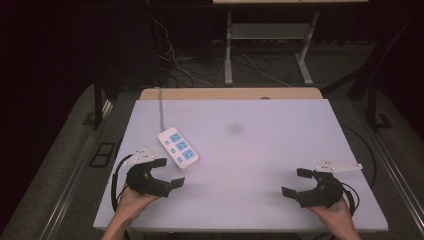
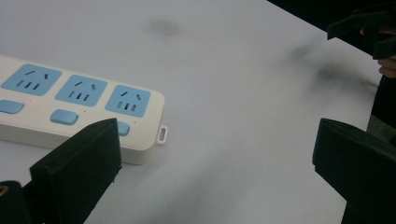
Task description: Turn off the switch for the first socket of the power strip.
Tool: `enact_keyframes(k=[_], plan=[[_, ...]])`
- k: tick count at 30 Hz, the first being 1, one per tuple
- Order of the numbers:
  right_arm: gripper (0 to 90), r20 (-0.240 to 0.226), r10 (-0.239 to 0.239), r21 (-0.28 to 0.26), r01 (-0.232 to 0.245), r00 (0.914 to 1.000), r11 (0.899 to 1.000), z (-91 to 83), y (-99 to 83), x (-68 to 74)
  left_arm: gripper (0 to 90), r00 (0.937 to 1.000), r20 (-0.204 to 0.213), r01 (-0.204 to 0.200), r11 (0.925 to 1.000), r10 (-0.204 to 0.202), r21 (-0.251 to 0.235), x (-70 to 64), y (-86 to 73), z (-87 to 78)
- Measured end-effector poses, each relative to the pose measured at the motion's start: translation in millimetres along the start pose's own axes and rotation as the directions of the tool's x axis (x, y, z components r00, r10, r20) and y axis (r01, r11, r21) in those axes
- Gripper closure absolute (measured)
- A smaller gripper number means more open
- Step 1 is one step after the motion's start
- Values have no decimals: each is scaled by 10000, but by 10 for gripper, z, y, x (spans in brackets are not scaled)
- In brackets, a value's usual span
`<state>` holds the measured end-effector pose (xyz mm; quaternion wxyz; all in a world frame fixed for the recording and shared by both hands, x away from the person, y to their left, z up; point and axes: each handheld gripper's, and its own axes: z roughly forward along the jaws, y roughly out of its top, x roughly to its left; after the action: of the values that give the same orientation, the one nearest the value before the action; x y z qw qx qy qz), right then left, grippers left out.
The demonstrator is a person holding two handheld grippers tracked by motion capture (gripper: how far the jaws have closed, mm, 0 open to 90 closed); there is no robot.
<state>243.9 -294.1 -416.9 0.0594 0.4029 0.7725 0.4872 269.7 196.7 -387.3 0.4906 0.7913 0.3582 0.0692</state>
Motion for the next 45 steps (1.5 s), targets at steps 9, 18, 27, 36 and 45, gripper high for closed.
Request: enact_keyframes(k=[9,18,27,36,45], plan=[[6,-15,-29,62,29,10000,10000,10,-6,0,0,9999,-110,-8,9999,9,139,93,87,-34],[6,-10,-7,64,7,10000,10000,8,-12,2,0,9996,-186,-190,9986,199,485,174,200,-38],[6,-16,-12,79,12,10000,10000,2,-17,-4,0,9991,-247,-329,9972,346,669,237,328,-40],[6,-5,-22,92,22,10000,10000,0,-19,-1,1,9985,-383,-367,9958,400,835,342,437,-65],[6,-20,-32,159,32,10000,9999,9,-21,-2,2,9974,-605,-325,9956,379,878,475,540,-75]])
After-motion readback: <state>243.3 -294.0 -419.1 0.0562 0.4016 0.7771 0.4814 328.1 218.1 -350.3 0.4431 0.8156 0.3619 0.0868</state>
